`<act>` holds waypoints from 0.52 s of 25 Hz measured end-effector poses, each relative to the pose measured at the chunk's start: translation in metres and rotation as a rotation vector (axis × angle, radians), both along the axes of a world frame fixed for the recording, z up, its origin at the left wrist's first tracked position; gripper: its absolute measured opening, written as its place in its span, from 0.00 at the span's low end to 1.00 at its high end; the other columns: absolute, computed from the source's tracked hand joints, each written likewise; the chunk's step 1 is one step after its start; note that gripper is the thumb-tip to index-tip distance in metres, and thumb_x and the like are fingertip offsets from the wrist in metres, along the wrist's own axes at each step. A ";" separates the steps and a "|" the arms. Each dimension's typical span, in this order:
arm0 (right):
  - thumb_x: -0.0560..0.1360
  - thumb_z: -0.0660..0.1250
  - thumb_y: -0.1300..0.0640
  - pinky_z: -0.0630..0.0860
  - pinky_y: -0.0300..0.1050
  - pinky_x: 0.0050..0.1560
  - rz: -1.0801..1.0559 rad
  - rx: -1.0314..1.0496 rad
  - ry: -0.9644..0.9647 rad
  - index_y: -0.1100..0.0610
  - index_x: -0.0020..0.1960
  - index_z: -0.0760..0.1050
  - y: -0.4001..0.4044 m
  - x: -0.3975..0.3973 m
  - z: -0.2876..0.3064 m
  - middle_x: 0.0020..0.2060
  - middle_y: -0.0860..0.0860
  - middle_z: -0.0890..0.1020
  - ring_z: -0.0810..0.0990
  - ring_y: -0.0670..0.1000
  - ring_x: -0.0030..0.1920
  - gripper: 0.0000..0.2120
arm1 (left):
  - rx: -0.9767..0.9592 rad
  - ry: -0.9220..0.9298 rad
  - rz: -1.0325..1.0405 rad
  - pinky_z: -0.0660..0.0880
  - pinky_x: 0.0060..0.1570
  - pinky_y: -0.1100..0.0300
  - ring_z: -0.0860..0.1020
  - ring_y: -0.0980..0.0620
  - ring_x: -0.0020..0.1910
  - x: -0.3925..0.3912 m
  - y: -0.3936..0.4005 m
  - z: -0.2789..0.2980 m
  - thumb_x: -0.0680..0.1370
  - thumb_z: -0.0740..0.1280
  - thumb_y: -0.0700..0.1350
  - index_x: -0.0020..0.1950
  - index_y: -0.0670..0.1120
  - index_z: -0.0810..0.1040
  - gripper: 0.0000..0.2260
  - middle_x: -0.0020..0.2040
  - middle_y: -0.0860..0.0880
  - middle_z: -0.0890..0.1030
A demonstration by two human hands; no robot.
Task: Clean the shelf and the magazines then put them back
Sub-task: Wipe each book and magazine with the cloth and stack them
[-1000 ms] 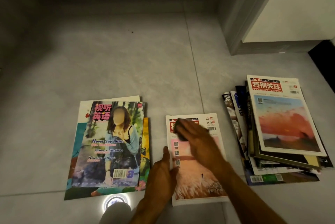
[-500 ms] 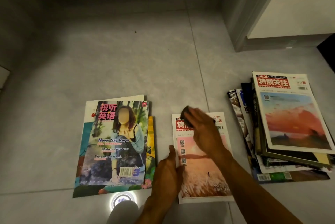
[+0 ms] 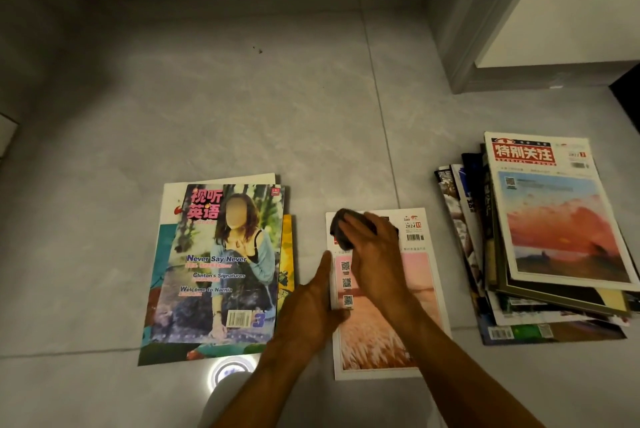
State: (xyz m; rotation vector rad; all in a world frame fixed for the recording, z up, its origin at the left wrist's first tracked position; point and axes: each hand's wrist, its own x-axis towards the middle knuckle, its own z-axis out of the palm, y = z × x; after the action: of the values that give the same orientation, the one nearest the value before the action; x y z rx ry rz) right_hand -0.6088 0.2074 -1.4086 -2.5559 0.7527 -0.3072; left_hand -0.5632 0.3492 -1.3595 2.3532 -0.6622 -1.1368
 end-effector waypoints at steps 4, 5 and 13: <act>0.73 0.69 0.60 0.68 0.53 0.69 0.124 0.064 -0.116 0.53 0.64 0.78 0.031 -0.060 -0.012 0.64 0.50 0.78 0.74 0.53 0.66 0.20 | 0.023 -0.033 -0.088 0.77 0.57 0.58 0.79 0.50 0.58 0.010 -0.006 0.003 0.71 0.75 0.53 0.76 0.62 0.34 0.52 0.67 0.49 0.76; 0.74 0.67 0.59 0.70 0.52 0.68 0.121 0.065 -0.124 0.52 0.64 0.78 0.041 -0.081 -0.015 0.63 0.49 0.78 0.75 0.52 0.66 0.18 | 0.012 -0.017 -0.098 0.75 0.59 0.58 0.78 0.50 0.60 0.010 -0.005 0.003 0.72 0.74 0.54 0.76 0.62 0.34 0.51 0.68 0.49 0.74; 0.71 0.69 0.68 0.70 0.56 0.68 0.086 0.082 -0.089 0.53 0.65 0.77 0.015 -0.070 -0.002 0.63 0.49 0.79 0.71 0.51 0.67 0.23 | -0.008 -0.148 -0.142 0.77 0.56 0.53 0.79 0.47 0.56 0.040 -0.016 0.002 0.78 0.65 0.45 0.74 0.56 0.65 0.25 0.64 0.47 0.77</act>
State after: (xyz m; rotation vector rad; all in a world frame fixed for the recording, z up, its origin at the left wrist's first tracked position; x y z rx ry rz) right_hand -0.6786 0.2226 -1.4105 -2.4722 0.6081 -0.3520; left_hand -0.5232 0.3327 -1.3575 2.4329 -0.8963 -1.0217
